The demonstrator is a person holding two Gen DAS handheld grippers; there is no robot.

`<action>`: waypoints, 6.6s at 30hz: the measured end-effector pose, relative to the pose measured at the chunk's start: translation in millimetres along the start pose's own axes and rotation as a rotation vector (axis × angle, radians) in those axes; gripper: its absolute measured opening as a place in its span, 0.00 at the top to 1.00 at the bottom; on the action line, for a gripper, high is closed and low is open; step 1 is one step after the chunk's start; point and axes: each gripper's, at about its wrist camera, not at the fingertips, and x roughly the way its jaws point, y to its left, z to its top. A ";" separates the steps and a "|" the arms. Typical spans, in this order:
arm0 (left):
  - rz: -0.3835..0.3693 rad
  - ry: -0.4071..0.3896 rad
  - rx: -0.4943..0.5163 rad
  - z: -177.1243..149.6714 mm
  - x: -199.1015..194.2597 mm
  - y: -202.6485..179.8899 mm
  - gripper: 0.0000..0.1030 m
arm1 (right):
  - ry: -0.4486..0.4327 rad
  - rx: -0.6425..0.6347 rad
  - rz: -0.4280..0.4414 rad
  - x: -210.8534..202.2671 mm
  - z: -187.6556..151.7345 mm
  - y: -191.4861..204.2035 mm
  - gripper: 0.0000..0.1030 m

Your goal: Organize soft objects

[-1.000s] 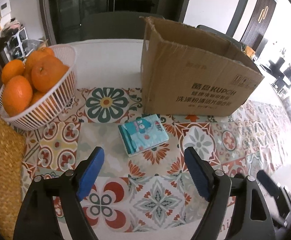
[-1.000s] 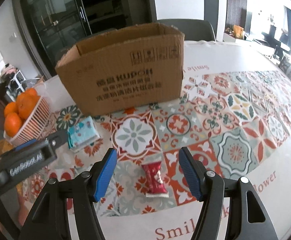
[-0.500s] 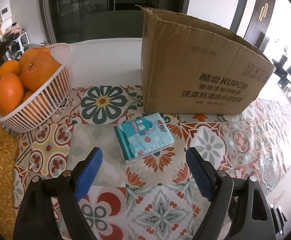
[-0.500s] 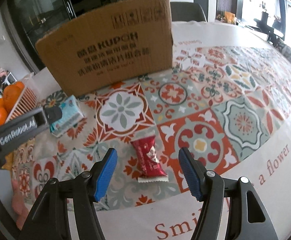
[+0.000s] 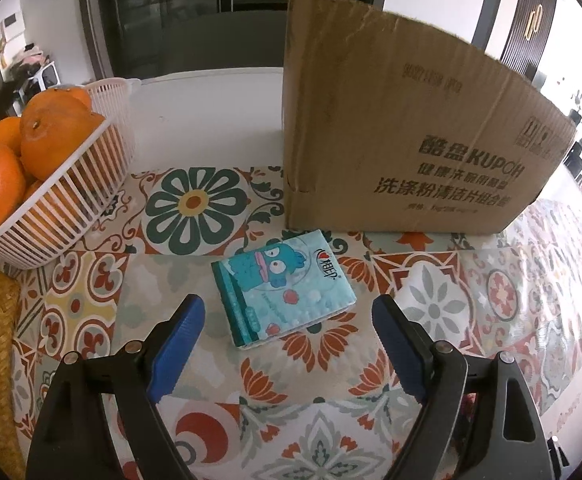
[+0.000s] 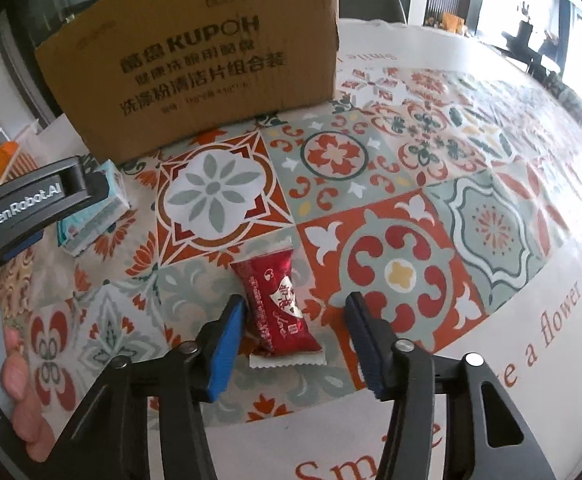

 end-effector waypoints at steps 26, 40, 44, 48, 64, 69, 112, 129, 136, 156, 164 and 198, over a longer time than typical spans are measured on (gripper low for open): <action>0.003 0.087 -0.087 15.3 45.7 2.7 0.21 | -0.095 -0.024 0.011 12.4 42.7 0.7 0.77; -0.066 0.054 0.058 -9.9 -5.5 11.0 0.23 | -0.146 -0.108 0.102 -21.9 38.7 6.3 0.77; -0.071 0.027 0.077 -12.0 -28.6 7.8 0.23 | -0.167 -0.129 0.147 -39.6 39.2 3.6 0.77; -0.070 -0.016 0.093 -10.1 -54.8 5.1 0.23 | -0.181 -0.149 0.210 -58.8 43.8 0.0 0.77; -0.062 -0.215 0.078 45.4 -143.0 -16.0 0.23 | -0.328 -0.205 0.339 -121.3 99.1 -7.0 0.77; -0.074 -0.277 0.076 71.3 -159.4 -21.1 0.23 | -0.375 -0.213 0.370 -135.1 126.7 -5.9 0.77; -0.092 -0.107 0.051 174.9 -67.8 -40.9 0.16 | -0.205 -0.219 0.416 -49.4 259.2 8.1 0.46; 0.076 -0.285 0.091 115.5 -179.2 -46.6 0.00 | -0.332 -0.211 0.284 -138.4 201.5 -26.4 0.22; 0.163 -0.329 0.044 52.9 -227.1 -41.3 0.00 | -0.398 -0.246 0.243 -179.6 151.9 -45.2 0.14; 0.220 -0.448 0.053 -95.5 -335.4 -46.8 0.00 | -0.450 -0.286 0.230 -264.9 12.2 -95.6 0.11; 0.166 -0.469 0.079 -135.5 -370.8 -47.2 0.00 | -0.488 -0.241 0.205 -305.2 -37.2 -112.3 0.11; 0.127 -0.583 0.105 -201.2 -430.8 -50.6 0.00 | -0.572 -0.227 0.216 -358.2 -111.0 -138.8 0.11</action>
